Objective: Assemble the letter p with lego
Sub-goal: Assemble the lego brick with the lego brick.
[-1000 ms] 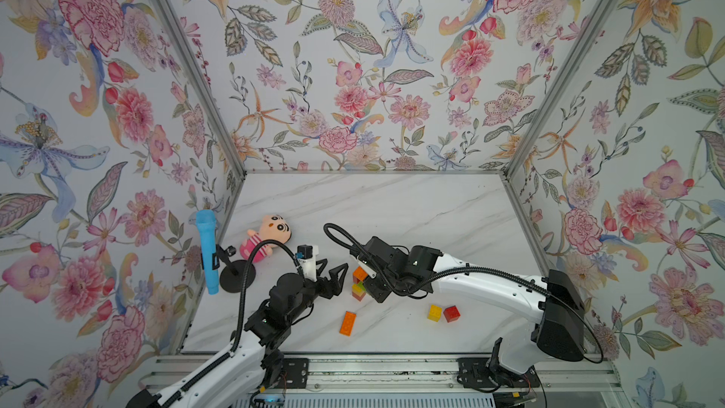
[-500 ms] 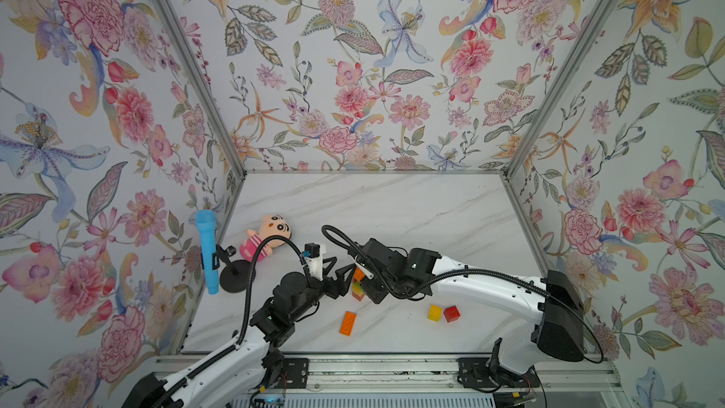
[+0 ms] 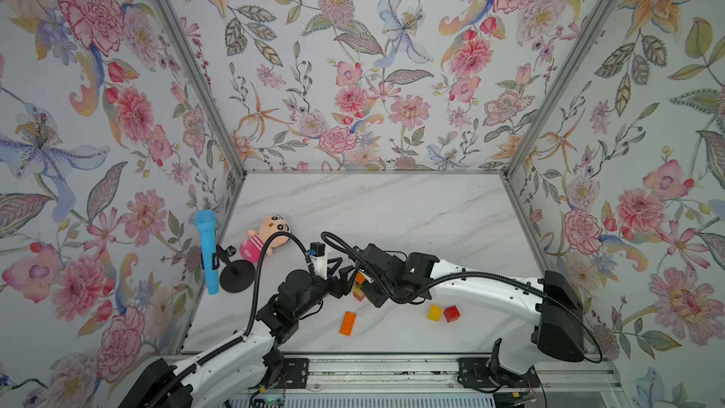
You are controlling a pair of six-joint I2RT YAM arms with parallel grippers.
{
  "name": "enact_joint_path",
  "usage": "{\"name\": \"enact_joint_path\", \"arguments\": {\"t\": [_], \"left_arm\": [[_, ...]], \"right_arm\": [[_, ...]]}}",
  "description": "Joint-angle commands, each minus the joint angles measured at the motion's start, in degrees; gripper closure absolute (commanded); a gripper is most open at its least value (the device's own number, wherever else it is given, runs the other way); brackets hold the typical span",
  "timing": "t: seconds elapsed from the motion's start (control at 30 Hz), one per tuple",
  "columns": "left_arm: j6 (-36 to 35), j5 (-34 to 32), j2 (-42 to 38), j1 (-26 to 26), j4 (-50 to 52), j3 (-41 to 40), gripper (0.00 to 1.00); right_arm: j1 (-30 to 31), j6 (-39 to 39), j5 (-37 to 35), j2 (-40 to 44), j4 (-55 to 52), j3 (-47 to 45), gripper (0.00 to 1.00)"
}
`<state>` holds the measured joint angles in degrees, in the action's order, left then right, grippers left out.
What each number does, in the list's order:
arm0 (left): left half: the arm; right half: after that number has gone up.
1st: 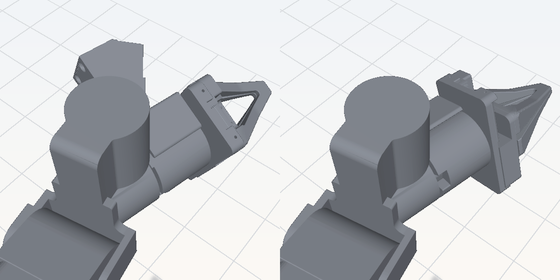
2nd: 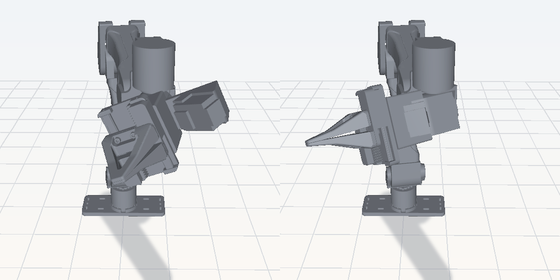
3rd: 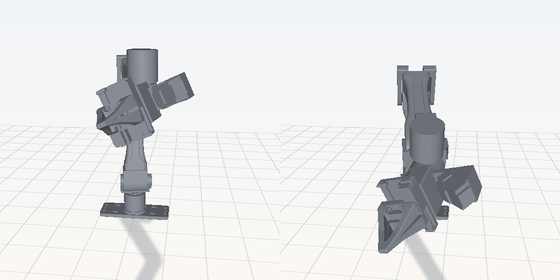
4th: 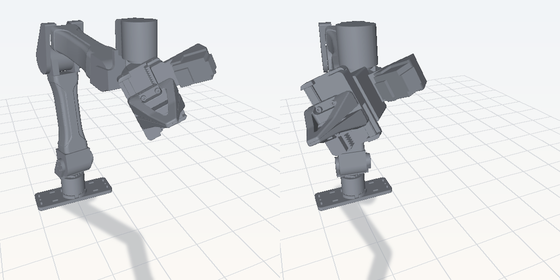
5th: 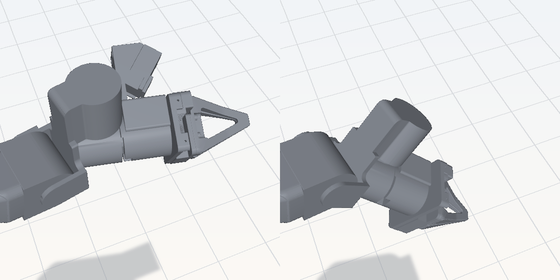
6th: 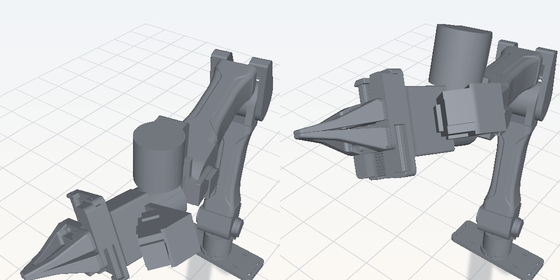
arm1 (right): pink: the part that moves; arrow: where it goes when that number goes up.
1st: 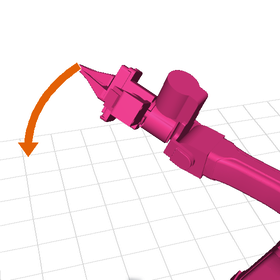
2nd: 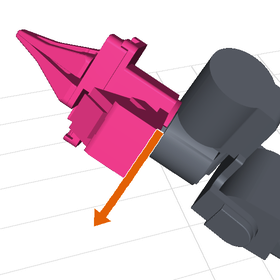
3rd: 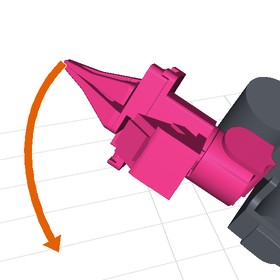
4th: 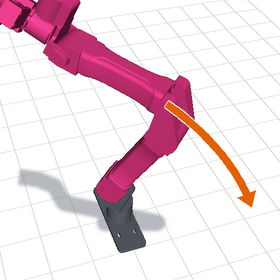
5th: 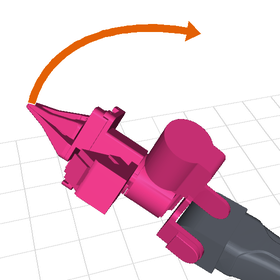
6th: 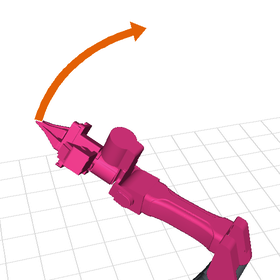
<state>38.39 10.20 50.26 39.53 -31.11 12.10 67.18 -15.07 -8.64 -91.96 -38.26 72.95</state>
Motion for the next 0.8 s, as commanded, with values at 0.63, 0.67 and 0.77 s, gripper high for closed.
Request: {"name": "enact_joint_path", "arguments": {"t": [0.63,0.67,0.77], "left_arm": [[0.4,-0.7,3.6,1.3,-4.6,-0.2,0.38],[0.5,-0.8,3.5,1.4,-4.6,-0.2,0.38],[0.6,-1.0,3.2,1.3,-4.4,-0.2,0.35]], "right_arm": [[0.8,0.5,-1.1,0.7,-0.2,-2.4,0.89],[0.7,0.8,-0.9,1.0,-0.2,-2.4,0.89],[0.6,1.5,-0.9,1.9,-0.1,-2.1,0.9]]}}
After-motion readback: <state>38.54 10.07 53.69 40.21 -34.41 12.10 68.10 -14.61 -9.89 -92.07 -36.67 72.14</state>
